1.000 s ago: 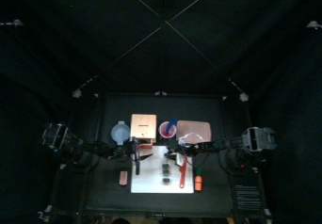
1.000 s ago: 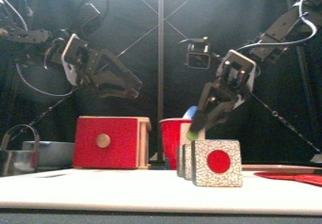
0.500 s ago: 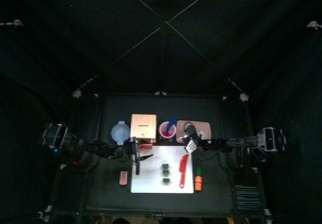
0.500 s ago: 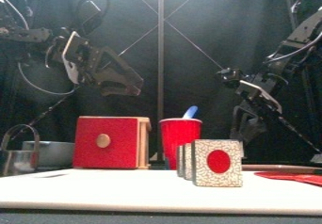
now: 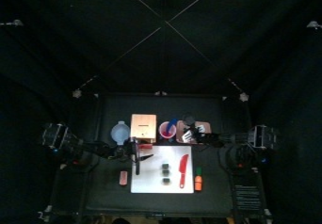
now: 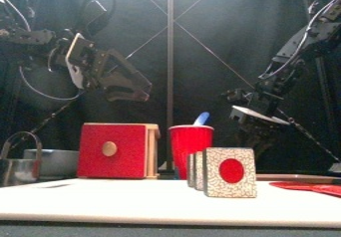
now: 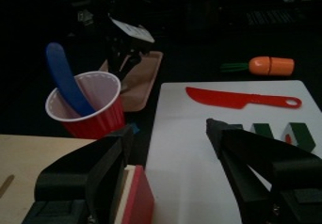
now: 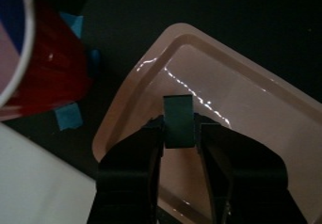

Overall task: Place sushi on board then cut the sushi with the knife then place the pieces on the plate
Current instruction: Place the 4 sushi pieces on the plate

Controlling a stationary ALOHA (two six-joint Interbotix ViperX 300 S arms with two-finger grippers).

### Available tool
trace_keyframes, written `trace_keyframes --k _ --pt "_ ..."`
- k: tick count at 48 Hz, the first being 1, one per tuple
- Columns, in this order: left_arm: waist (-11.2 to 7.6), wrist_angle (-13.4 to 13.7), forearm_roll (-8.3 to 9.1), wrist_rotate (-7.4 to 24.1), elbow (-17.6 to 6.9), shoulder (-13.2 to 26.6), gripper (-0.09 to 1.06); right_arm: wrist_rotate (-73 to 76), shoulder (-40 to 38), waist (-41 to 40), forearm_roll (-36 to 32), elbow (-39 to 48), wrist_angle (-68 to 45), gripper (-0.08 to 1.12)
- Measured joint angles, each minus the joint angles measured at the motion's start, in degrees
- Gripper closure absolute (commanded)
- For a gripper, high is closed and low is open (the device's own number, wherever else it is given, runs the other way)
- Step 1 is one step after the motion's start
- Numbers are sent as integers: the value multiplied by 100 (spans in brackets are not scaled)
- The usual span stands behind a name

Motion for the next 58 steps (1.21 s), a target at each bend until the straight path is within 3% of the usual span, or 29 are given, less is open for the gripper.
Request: trace_keyframes --k 16,48,58 --pt "0 9 9 0 9 9 1 0 176 -35 158 -176 -26 11" --pt "-9 9 9 -9 9 9 1 -44 -756 -9 378 97 62 10" --pt "-18 9 9 -9 9 0 1 -53 -1107 703 -26 149 -650 10"
